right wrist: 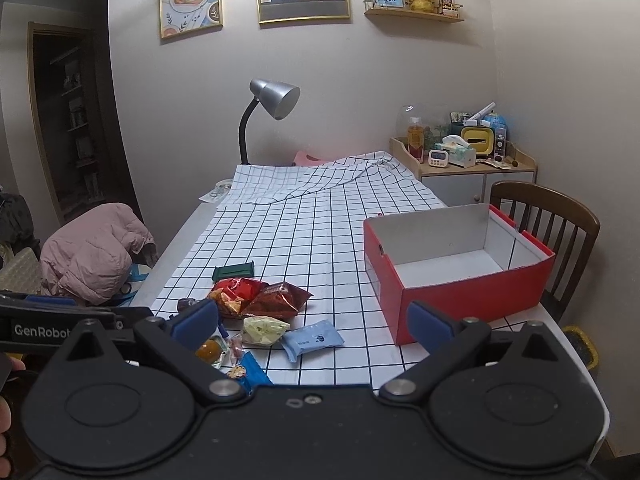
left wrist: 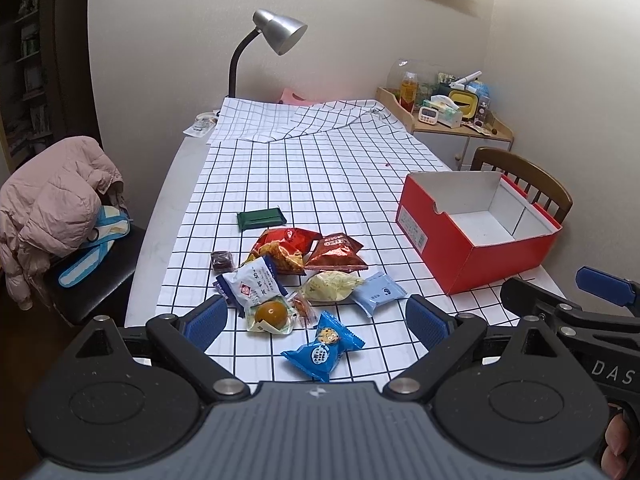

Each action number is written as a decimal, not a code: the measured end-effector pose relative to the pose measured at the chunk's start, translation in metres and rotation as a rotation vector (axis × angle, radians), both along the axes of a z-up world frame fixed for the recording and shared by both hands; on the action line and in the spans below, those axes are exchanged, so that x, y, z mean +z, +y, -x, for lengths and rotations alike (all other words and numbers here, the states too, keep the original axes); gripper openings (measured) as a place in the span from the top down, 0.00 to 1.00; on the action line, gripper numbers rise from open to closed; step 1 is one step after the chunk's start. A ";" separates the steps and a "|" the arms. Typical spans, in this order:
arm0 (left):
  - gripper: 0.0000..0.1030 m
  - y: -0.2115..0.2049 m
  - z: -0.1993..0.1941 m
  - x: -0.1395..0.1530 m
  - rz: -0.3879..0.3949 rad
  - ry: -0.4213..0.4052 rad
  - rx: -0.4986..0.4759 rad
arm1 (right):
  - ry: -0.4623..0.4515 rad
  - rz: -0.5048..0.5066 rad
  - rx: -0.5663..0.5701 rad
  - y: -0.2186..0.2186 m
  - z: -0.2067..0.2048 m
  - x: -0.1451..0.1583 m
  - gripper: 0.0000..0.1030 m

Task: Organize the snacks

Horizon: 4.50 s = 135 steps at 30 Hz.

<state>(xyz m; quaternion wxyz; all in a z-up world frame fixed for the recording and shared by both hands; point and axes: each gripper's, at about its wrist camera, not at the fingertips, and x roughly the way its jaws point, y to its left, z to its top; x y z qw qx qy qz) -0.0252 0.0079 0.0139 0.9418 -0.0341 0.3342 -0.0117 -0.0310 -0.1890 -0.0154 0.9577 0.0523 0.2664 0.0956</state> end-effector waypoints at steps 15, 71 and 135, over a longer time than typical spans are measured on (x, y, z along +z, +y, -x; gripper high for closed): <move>0.06 -0.003 0.003 0.000 0.001 -0.004 -0.015 | -0.006 0.000 -0.014 -0.002 0.006 0.000 0.02; 0.07 -0.002 -0.084 -0.102 0.004 0.249 0.097 | 0.286 0.083 0.293 0.008 -0.144 -0.120 0.14; 0.68 -0.022 -0.115 -0.109 0.067 0.308 -0.006 | 0.264 0.073 0.256 -0.022 -0.158 -0.099 0.50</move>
